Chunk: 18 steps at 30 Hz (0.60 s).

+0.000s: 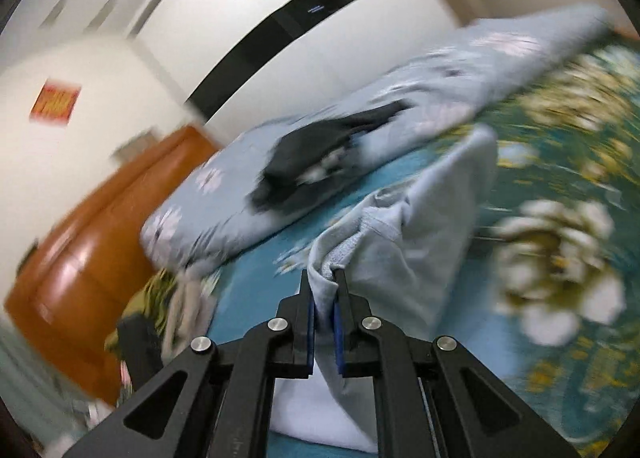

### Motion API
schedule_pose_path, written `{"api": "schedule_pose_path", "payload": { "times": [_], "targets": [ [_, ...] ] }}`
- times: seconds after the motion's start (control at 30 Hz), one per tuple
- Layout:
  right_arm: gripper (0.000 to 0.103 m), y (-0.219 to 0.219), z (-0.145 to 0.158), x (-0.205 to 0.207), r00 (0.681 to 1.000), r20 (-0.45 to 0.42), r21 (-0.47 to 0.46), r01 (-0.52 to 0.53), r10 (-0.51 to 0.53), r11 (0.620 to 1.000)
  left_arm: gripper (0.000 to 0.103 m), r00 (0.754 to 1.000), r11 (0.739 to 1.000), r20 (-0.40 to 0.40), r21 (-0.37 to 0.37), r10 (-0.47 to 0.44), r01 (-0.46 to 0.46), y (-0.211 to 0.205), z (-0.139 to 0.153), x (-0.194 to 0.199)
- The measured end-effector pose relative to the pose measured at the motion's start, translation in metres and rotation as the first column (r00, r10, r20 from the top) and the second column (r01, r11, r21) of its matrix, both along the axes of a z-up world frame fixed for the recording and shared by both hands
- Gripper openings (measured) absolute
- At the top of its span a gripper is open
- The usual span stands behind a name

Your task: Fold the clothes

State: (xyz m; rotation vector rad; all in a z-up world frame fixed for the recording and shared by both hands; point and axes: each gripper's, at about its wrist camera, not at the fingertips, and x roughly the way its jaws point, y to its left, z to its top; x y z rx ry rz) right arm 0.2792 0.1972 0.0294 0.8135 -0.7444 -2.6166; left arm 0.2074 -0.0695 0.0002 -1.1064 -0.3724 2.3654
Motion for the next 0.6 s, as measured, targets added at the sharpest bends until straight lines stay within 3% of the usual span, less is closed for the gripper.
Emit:
{"api": "schedule_pose_path", "payload": {
  "times": [0.13, 0.27, 0.37, 0.47, 0.6],
  "targets": [
    [0.008, -0.072, -0.024, -0.019, 0.98, 0.08, 0.086, -0.187, 0.18, 0.979, 0.058, 0.997, 0.997, 0.011, 0.005, 0.082, -0.082, -0.042, -0.004, -0.006],
    [0.008, -0.122, -0.067, -0.025, 0.942, 0.205, 0.14, -0.299, 0.267, 0.944, 0.058, 0.994, 0.994, 0.061, 0.049, 0.09, -0.093, -0.062, -0.014, -0.007],
    [0.011, -0.137, -0.079, -0.023, 0.929, 0.248, 0.218, -0.331, 0.275, 0.918, 0.058, 0.991, 0.992, 0.102, 0.087, 0.087, -0.096, -0.077, -0.022, -0.007],
    [0.017, -0.139, -0.079, -0.016, 0.92, 0.25, 0.249, -0.363, 0.302, 0.898, 0.058, 0.988, 0.981, 0.151, 0.182, 0.039, -0.067, -0.081, -0.03, -0.006],
    [0.027, -0.128, -0.069, 0.002, 0.889, 0.21, 0.174, -0.443, 0.407, 0.879, 0.059, 0.987, 0.971, 0.155, 0.24, -0.031, -0.007, -0.07, -0.028, -0.003]
  ]
}}
